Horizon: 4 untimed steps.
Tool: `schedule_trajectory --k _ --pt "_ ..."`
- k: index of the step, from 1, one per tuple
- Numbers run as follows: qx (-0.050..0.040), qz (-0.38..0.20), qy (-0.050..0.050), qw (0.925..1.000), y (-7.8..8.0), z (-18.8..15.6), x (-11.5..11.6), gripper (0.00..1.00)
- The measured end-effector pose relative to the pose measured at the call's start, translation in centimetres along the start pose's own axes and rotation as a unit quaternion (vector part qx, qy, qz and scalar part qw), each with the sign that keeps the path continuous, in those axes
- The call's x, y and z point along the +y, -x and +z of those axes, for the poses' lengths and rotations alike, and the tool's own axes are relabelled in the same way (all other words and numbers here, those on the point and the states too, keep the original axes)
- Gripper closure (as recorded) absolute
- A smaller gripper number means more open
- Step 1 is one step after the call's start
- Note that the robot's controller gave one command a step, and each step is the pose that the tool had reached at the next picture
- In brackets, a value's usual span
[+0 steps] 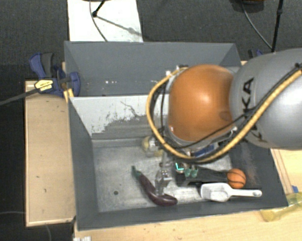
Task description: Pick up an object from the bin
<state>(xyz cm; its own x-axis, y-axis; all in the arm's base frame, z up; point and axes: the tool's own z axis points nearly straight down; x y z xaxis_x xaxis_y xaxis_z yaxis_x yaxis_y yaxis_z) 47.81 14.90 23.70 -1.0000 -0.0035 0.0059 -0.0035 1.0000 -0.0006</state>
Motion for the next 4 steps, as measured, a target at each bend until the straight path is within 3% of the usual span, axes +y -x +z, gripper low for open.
schedule_trajectory --k 1,2,3,4 --pt "-0.0042 0.003 0.001 1.0000 0.2 -0.4 -0.1 0.00" --pt "-0.0051 0.080 0.001 0.9968 1.4 6.1 -2.0 0.00" --pt "-0.0044 0.110 0.001 0.9939 2.7 7.7 -6.2 0.00" --pt "-0.0021 0.078 0.000 0.9969 2.8 12.2 -4.9 0.00"
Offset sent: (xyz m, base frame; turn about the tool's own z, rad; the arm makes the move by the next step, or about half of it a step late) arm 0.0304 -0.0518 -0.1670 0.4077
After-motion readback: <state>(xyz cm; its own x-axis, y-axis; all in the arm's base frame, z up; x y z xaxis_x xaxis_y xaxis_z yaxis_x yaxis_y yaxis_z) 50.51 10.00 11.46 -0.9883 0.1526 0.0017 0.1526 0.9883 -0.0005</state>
